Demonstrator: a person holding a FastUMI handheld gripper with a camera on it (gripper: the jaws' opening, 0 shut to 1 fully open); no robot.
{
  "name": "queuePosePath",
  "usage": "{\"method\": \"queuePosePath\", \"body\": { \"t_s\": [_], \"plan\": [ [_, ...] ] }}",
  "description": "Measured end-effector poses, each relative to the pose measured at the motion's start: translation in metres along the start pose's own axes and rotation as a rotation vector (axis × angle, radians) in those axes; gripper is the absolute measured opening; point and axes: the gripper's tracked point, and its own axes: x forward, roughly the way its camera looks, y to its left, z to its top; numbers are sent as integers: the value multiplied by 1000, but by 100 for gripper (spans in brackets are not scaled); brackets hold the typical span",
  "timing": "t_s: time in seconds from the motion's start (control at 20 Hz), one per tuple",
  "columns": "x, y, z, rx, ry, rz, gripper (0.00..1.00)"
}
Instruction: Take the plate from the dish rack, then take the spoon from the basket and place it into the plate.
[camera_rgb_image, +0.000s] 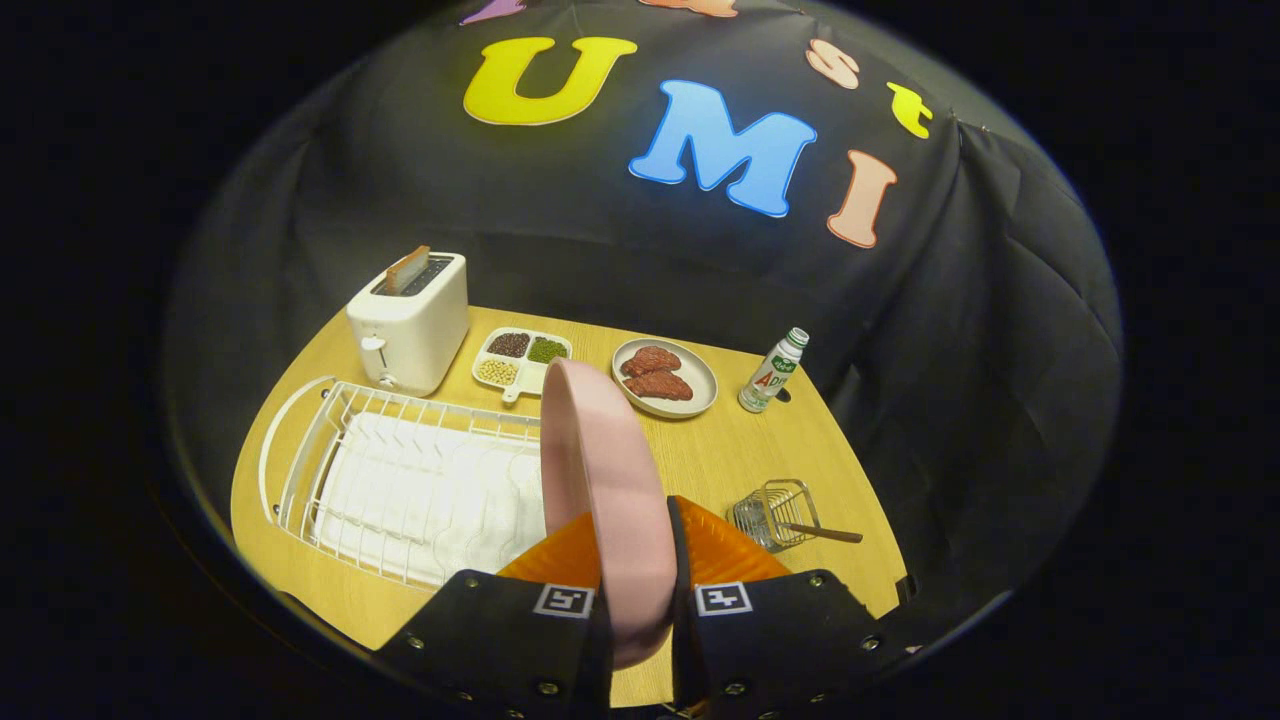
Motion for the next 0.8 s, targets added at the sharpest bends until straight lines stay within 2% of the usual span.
{"method": "queuePosePath", "body": {
  "t_s": [0.1, 0.3, 0.55, 0.65, 0.8],
  "plan": [
    [-23, 8, -19, 8, 6, 34, 23],
    [-56, 36, -64, 80, 33, 166, 23],
    [-64, 61, -132, 220, 147, 310, 23],
    [-57, 63, -161, 280, 203, 328, 23],
    [-42, 55, -198, 281, 275, 293, 23]
  ]
}}
